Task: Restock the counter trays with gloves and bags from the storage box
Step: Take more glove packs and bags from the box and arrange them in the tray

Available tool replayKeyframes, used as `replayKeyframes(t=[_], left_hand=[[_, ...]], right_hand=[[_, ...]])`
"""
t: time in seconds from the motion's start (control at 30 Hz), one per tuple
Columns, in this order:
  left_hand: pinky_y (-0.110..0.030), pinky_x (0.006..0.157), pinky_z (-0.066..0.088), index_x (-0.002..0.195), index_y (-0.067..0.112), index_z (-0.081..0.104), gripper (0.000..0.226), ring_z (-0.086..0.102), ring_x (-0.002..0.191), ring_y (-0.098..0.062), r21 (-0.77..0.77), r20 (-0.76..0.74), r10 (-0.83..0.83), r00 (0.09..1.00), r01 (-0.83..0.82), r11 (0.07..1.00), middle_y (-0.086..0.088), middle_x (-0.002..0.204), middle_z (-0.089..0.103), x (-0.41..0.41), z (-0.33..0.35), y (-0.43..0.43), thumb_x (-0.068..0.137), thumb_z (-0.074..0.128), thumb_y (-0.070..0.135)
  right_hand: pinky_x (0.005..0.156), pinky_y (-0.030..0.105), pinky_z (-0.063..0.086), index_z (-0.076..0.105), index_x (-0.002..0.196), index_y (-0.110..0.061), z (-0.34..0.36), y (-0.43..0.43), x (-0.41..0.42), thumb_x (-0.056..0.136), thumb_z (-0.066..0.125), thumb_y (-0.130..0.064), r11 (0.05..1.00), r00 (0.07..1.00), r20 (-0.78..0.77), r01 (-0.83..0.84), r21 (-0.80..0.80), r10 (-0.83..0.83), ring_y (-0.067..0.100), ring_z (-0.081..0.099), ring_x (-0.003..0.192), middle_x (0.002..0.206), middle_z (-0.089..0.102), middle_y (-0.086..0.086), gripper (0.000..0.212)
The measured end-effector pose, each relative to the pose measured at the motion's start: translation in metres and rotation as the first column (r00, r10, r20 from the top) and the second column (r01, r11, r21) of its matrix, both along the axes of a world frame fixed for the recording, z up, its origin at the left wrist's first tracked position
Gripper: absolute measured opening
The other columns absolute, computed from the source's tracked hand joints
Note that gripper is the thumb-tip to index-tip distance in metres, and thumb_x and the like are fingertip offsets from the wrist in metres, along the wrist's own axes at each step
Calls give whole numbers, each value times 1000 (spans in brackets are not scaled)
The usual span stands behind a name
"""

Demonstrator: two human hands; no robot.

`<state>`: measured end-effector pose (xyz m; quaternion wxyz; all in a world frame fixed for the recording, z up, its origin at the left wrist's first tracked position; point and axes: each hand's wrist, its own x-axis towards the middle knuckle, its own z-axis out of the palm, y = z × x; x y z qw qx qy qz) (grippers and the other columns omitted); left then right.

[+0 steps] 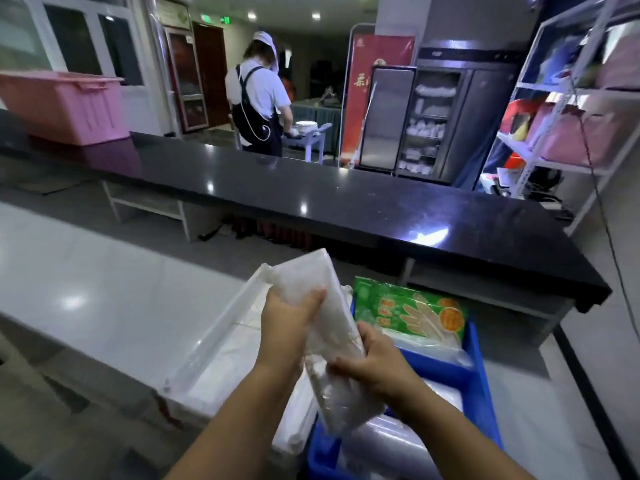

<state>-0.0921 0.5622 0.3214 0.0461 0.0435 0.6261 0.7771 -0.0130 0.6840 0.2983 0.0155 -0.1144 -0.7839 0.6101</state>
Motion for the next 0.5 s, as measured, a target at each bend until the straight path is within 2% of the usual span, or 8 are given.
replayKeyframes(t=[0.07, 0.23, 0.33, 0.37, 0.43, 0.5], left_hand=[[-38, 74, 56, 100, 9, 63, 23, 68, 86, -25, 20, 18, -4, 1000, 4, 1000, -12, 95, 70, 4, -2, 28, 84, 66, 26], [-30, 62, 55, 98, 12, 63, 35, 67, 80, -21, -7, 72, -30, 997, 31, 1000, -8, 89, 69, 14, -11, 85, 89, 52, 44], [-42, 73, 57, 92, 18, 64, 31, 67, 84, -26, 0, 117, -46, 992, 46, 999, -8, 87, 68, 13, -18, 112, 88, 51, 47], [-44, 72, 57, 88, 19, 64, 29, 67, 83, -27, -4, 112, -53, 992, 54, 999, -7, 84, 68, 11, -19, 120, 88, 51, 46], [-38, 63, 56, 87, 25, 63, 23, 67, 80, -21, -35, 38, -93, 995, 94, 995, -3, 85, 68, 2, -23, 131, 87, 53, 46], [-25, 58, 53, 85, 34, 61, 16, 67, 76, -12, -121, -46, -177, 983, 170, 978, 1, 87, 68, -7, -32, 138, 85, 53, 47]], right_hand=[[69, 24, 58, 57, 96, -29, -4, 26, 10, 65, 80, -26, 1000, 999, 38, 15, -18, -15, 13, 68, 82, 95, 68, -1, 39], [71, 21, 53, 58, 98, -32, -8, 77, 27, 65, 79, -31, 998, 990, 138, -26, -50, 32, 12, 66, 88, 98, 69, -5, 39], [73, 24, 50, 56, 95, -33, -9, 99, 34, 68, 77, -30, 999, 986, 169, 6, -51, 3, 14, 63, 91, 99, 65, -5, 34], [71, 23, 49, 55, 94, -34, -9, 107, 36, 69, 77, -29, 999, 984, 177, 17, -47, -8, 13, 62, 91, 98, 64, -6, 33], [69, 23, 49, 56, 91, -33, -8, 124, 40, 69, 77, -26, 998, 979, 192, 65, -18, -60, 13, 62, 88, 95, 64, -6, 31], [68, 23, 52, 59, 93, -29, -7, 142, 46, 67, 78, -22, 991, 970, 204, 123, 48, -131, 13, 63, 86, 93, 66, -4, 33]])
